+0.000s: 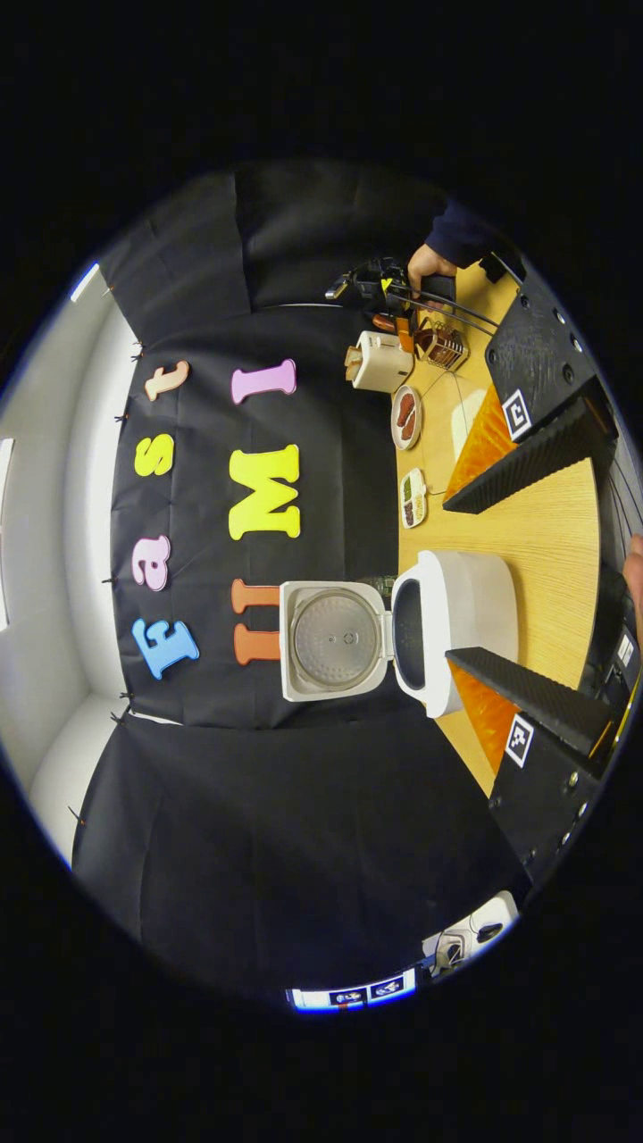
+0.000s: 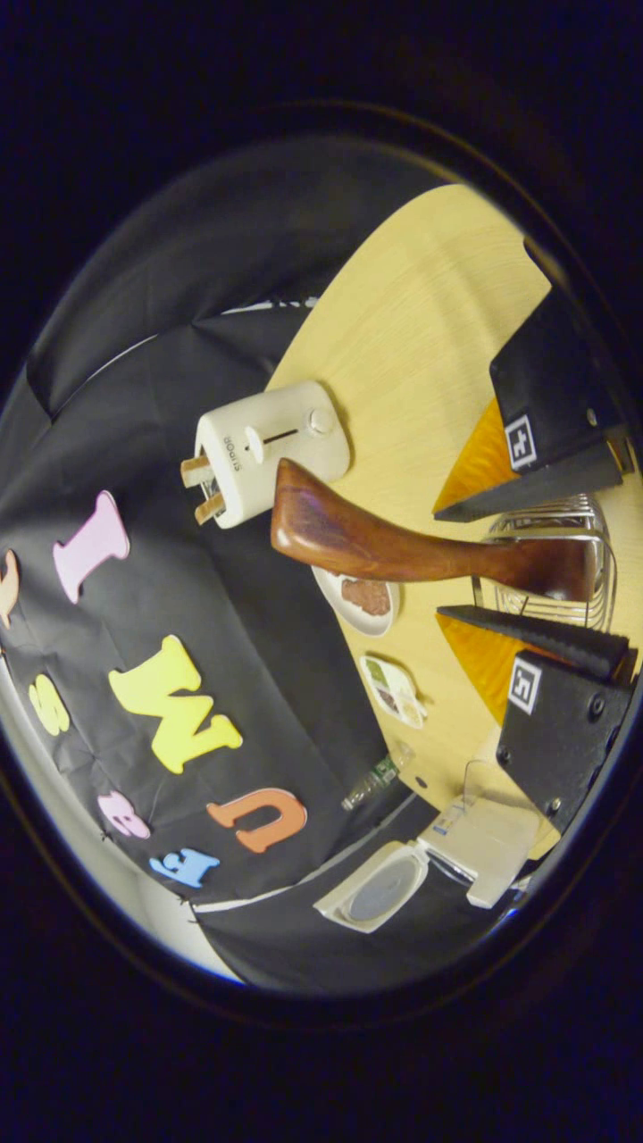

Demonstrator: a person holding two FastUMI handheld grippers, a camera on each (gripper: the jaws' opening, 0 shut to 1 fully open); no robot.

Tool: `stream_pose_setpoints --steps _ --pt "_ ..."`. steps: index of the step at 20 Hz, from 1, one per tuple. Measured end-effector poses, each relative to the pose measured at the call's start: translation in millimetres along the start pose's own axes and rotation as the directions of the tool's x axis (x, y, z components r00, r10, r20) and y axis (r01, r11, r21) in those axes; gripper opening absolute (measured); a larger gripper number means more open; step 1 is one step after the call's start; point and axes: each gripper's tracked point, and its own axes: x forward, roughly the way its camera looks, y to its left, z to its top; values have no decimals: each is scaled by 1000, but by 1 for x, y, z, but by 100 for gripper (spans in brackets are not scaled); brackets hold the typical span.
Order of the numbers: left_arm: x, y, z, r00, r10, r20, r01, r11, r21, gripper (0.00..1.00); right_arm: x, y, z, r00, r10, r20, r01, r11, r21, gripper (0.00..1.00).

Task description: Close the left gripper, press the button to open the rice cooker; take a wooden spoon from the chopstick holder with the right hand, scoop a spoonful of rice and pour it into the rice cooker, then put the wooden spoon back into the chopstick holder.

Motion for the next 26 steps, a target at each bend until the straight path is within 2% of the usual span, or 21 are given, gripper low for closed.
stream_pose_setpoints --steps 2,3,4,6,10,13,14,17,21,26 --pt "-4 1 2 1000 0 16 0 1000 10 95 -4 -3 6 999 -29 43 29 1000 -3 23" --pt "-5 0 4 1000 -6 24 6 1000 13 95 -6 0 9 999 -22 50 24 999 -29 26" --pt "-6 -1 3 1000 -10 21 10 1000 12 95 -14 6 11 998 -25 57 27 998 -49 21" --pt "-8 1 2 1000 -11 21 11 1000 13 96 -25 12 20 995 -32 96 40 995 -90 18" --pt "-9 10 5 1000 4 24 -4 1000 13 96 -49 35 46 982 -22 188 47 990 -130 17" --pt "-8 11 13 999 8 34 -8 1000 4 95 -70 66 67 966 -8 259 39 993 -115 17" --pt "-12 8 15 999 -2 41 2 1000 -3 95 -78 78 71 961 7 275 28 992 -125 13" --pt "-15 8 17 999 -13 50 13 1000 0 96 -97 115 86 942 37 332 21 985 -170 12" --pt "-21 12 20 998 -5 57 5 1000 11 96 -106 165 81 943 74 326 -11 981 -192 11" --pt "-25 24 17 999 2 50 -1 1000 -11 96 -95 225 49 945 125 304 -48 968 -247 11"
